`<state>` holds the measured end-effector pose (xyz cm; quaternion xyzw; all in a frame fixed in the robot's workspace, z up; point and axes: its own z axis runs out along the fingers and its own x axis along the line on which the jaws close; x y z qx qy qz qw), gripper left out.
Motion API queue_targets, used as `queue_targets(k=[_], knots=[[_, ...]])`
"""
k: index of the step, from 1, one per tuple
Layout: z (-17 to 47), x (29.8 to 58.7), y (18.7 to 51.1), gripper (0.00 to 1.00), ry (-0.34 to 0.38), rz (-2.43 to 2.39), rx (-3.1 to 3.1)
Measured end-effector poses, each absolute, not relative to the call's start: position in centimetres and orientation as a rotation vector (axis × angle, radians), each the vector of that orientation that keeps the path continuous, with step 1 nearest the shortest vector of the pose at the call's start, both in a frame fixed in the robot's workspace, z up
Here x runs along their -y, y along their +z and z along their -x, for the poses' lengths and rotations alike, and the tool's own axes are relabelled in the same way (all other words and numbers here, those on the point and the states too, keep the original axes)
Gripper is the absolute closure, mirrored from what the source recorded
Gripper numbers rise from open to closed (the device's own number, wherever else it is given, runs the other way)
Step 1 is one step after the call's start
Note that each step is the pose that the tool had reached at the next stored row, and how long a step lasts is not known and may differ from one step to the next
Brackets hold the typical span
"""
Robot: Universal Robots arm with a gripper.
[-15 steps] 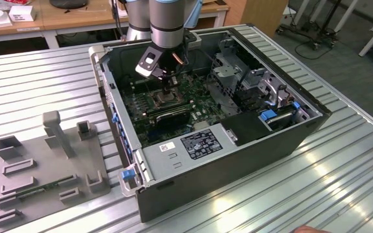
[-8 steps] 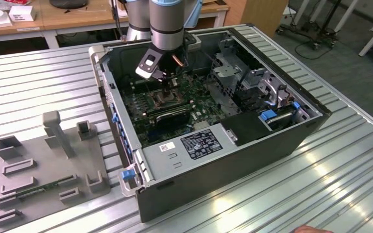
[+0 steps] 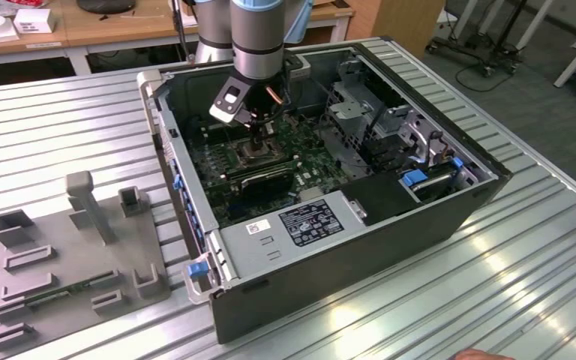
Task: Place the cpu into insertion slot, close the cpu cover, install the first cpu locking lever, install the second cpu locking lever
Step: 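Place the cpu into insertion slot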
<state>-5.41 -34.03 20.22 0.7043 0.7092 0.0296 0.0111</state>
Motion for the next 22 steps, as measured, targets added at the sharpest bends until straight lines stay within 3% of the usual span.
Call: queue_targets(k=[22], knots=[[5.41, 34.03, 19.87, 0.89, 0.084, -2.202, -2.217]])
